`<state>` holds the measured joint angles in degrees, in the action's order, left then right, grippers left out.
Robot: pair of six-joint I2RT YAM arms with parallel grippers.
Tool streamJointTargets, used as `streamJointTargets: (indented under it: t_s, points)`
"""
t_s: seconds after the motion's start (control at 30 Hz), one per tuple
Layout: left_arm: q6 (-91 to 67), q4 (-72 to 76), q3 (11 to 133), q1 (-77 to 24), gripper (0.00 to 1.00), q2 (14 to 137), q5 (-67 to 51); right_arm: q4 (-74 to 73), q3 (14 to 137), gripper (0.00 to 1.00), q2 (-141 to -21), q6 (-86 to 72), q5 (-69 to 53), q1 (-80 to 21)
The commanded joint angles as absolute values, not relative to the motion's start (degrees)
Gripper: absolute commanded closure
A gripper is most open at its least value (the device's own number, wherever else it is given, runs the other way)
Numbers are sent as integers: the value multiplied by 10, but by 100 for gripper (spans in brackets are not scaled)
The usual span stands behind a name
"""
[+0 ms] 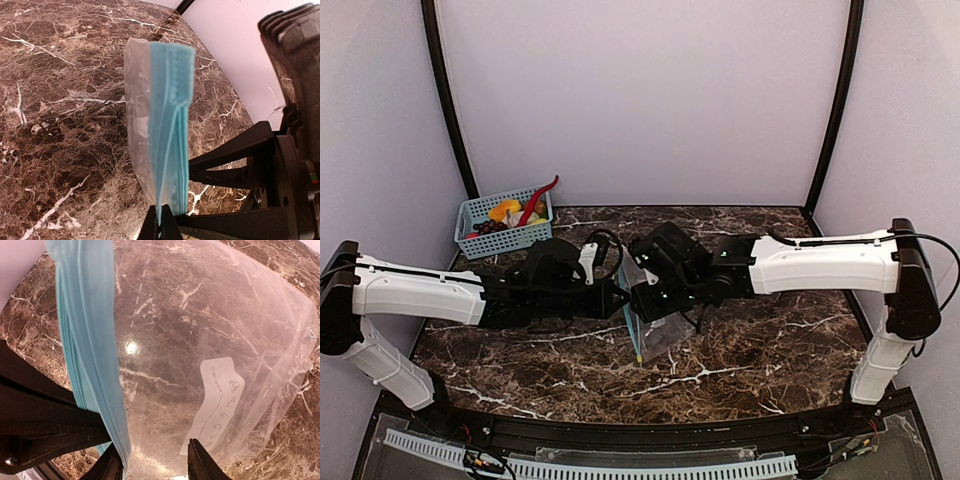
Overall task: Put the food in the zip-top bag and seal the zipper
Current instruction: Open the zipper food storage bag at the center of the board.
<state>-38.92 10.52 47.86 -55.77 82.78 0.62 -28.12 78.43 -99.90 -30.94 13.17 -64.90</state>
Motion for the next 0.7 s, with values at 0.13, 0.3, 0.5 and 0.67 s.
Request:
streamJointTargets:
  t_s: [0.13,0.3,0.5,0.67]
  points:
    - [-396,104,474,-555,99,799,3,-274,808,63,-1021,-318,142,-652]
    - [-394,93,474,-552,99,799,6,-280,809,89,-1015,-326,153,-649]
    - [-391,38,453,-525,99,775,38,-306,797,100,-976,-338,154,-642]
    - [-392,27,431,-497,99,752,31,-326,792,100,-940,-339,150,-637]
